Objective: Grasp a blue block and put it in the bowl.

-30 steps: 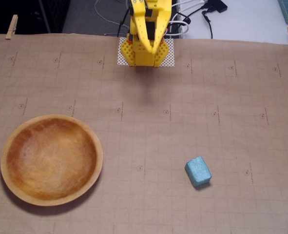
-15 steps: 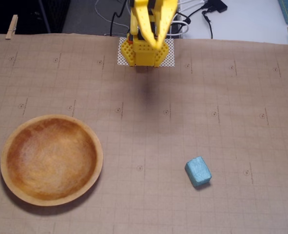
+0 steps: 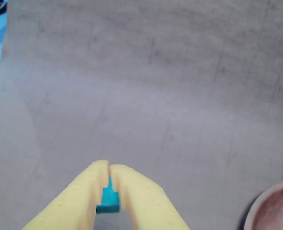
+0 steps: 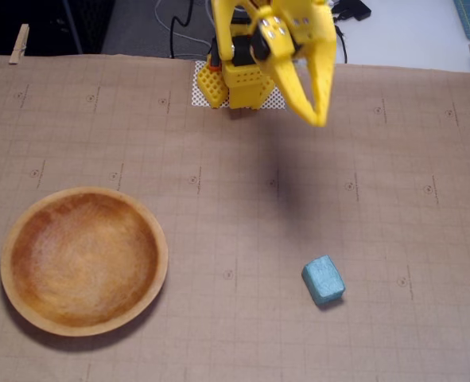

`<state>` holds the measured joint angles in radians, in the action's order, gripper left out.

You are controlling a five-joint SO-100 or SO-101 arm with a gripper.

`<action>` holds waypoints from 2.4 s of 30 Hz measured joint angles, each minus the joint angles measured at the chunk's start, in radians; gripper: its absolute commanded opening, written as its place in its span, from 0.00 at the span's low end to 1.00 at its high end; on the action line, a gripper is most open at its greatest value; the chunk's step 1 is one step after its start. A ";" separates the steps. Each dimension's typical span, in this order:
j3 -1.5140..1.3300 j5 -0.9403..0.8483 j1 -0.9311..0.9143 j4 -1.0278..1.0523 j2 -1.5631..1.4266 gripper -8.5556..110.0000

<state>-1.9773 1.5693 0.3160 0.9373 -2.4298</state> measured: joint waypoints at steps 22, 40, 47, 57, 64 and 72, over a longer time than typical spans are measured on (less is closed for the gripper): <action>0.000 0.000 0.009 -0.135 0.279 0.43; -0.268 0.025 0.101 -0.454 0.319 0.43; -0.368 0.060 0.167 -0.538 0.310 0.43; -0.486 0.060 0.202 -0.660 0.310 0.43; -0.520 0.060 0.204 -0.680 0.310 0.43; -0.523 0.060 0.202 -0.680 0.356 0.43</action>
<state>-2.5004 1.6291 0.5185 0.2577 -2.0739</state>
